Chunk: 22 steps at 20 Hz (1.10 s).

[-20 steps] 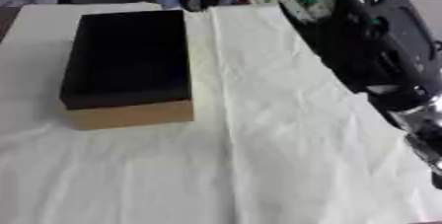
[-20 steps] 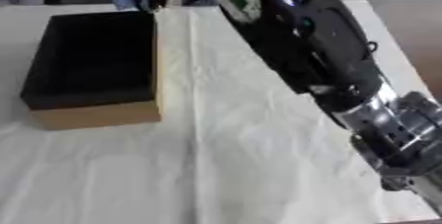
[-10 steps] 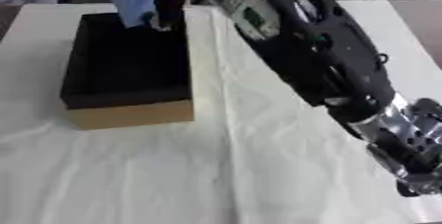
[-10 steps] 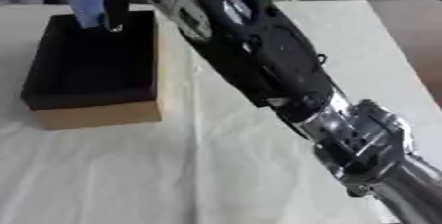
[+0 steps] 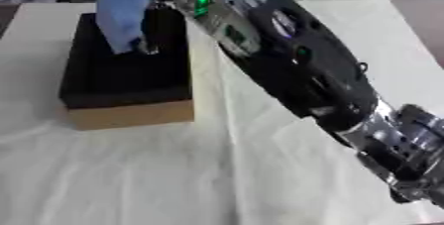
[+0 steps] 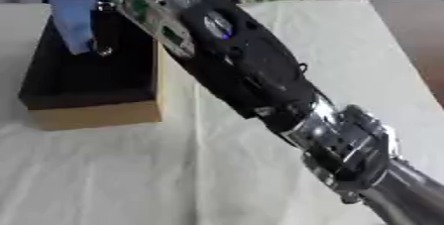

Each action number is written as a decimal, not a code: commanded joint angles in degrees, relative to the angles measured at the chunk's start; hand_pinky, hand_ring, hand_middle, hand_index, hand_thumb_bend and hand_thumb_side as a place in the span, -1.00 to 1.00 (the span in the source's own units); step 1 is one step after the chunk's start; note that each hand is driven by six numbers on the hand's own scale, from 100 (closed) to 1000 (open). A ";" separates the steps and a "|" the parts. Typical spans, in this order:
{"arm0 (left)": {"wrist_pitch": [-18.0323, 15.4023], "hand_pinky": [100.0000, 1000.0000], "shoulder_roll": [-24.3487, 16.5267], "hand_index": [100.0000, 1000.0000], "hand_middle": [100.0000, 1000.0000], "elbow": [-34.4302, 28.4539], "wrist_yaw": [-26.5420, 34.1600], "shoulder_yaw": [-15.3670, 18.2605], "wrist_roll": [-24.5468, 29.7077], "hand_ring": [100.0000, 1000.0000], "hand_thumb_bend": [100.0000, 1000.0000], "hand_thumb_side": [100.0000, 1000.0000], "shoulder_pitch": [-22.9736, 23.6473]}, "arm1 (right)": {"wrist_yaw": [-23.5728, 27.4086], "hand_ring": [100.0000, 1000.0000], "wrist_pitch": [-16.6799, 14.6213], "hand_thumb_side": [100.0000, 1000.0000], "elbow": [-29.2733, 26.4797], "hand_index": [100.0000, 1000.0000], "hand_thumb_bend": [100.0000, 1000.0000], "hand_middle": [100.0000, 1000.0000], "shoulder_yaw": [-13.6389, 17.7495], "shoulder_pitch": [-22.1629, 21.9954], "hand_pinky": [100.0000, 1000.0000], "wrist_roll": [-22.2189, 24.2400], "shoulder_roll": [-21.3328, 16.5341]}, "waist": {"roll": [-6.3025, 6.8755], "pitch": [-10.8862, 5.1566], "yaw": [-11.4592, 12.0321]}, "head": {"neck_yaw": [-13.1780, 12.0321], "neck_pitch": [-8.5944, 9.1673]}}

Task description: Pick up objects on the table and place them in the box.

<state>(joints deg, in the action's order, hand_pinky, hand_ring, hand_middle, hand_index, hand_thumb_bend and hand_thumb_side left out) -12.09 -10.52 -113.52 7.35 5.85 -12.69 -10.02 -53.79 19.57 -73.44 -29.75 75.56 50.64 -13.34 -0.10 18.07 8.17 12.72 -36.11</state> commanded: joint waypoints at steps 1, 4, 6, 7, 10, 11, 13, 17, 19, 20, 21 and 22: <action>0.17 0.97 -0.34 0.69 0.26 -1.07 0.10 -0.18 0.18 0.12 -1.00 0.22 -0.39 | -3.12 0.79 -0.51 -1.00 1.28 0.74 -0.81 0.64 0.21 1.12 0.79 1.32 0.20 | 0.24 -0.93 0.09 | 0.15 0.61; 0.25 0.97 -0.27 0.69 0.26 -1.07 0.11 -0.20 0.26 0.12 -1.00 0.22 -0.36 | -6.36 0.86 -1.96 -1.00 3.27 0.81 -0.51 0.73 0.03 1.08 0.84 1.32 0.69 | 0.25 -0.89 0.12 | 0.25 0.67; 0.28 0.97 -0.23 0.69 0.26 -1.07 0.13 -0.21 0.31 0.12 -1.00 0.23 -0.33 | -8.29 0.89 -3.04 -1.00 4.49 0.84 -0.28 0.77 0.05 1.10 0.86 1.32 1.02 | 0.27 -0.86 0.15 | 0.25 0.69; 0.31 0.97 -0.19 0.69 0.26 -1.07 0.14 -0.23 0.34 0.12 -1.00 0.23 -0.32 | -9.37 0.90 -3.53 -0.90 4.95 0.86 -0.13 0.80 0.10 1.13 0.88 1.32 1.13 | 0.28 -0.84 0.16 | 0.24 0.68; 0.37 0.97 -0.09 0.69 0.26 -1.07 0.19 -0.27 0.47 0.12 -1.00 0.23 -0.30 | -13.02 0.91 -4.80 -0.79 5.98 0.89 -0.01 0.81 0.49 1.16 0.89 1.32 1.47 | 0.33 -0.78 0.17 | 0.27 0.70; 0.38 0.97 -0.07 0.69 0.26 -1.07 0.21 -0.26 0.48 0.12 -1.00 0.23 -0.28 | -13.69 0.92 -5.15 -0.71 6.21 0.92 -0.01 0.82 0.65 1.14 0.90 1.32 1.58 | 0.35 -0.77 0.16 | 0.27 0.71; 0.41 0.97 -0.05 0.69 0.25 -1.07 0.23 -0.24 0.48 0.13 -1.00 0.23 -0.26 | -14.58 0.92 -5.72 -0.62 6.56 0.93 -0.01 0.83 0.88 1.15 0.91 1.32 1.71 | 0.38 -0.75 0.14 | 0.28 0.73; 0.51 0.97 -0.01 0.69 0.25 -1.07 0.22 -0.27 0.60 0.13 -1.00 0.23 -0.21 | -15.63 0.94 -6.41 -0.49 6.92 0.95 -0.01 0.84 1.06 1.14 0.93 1.32 1.87 | 0.45 -0.76 0.13 | 0.37 0.76; 0.51 0.97 -0.02 0.69 0.24 -1.07 0.25 -0.27 0.59 0.13 -1.00 0.23 -0.21 | -16.31 0.93 -6.87 -0.53 6.90 0.94 -0.02 0.82 1.11 1.14 0.93 1.32 1.91 | 0.50 -0.78 0.11 | 0.37 0.78; 0.52 0.97 -0.03 0.69 0.24 -1.07 0.26 -0.29 0.62 0.13 -1.00 0.23 -0.20 | -16.59 0.93 -6.93 -0.53 6.84 0.94 -0.03 0.82 1.20 1.12 0.93 1.32 1.94 | 0.52 -0.79 0.10 | 0.39 0.82; 0.53 0.97 -0.03 0.69 0.24 -1.07 0.26 -0.30 0.65 0.13 -1.00 0.23 -0.20 | -16.70 0.93 -6.95 -0.54 6.72 0.95 -0.08 0.82 1.31 1.08 0.93 1.32 1.97 | 0.54 -0.80 0.09 | 0.40 0.87; 0.52 0.97 -0.03 0.69 0.24 -1.07 0.25 -0.28 0.65 0.13 -1.00 0.23 -0.19 | -16.54 0.93 -6.95 -0.56 6.34 0.94 -0.09 0.82 1.47 1.02 0.93 1.32 1.93 | 0.56 -0.82 0.08 | 0.37 0.93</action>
<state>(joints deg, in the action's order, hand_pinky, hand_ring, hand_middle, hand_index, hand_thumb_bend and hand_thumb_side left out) -11.57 -10.03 -113.52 7.50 5.55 -12.18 -10.02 -69.89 12.62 -66.24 -29.06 75.56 51.71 -11.27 0.18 18.32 8.20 12.99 -35.85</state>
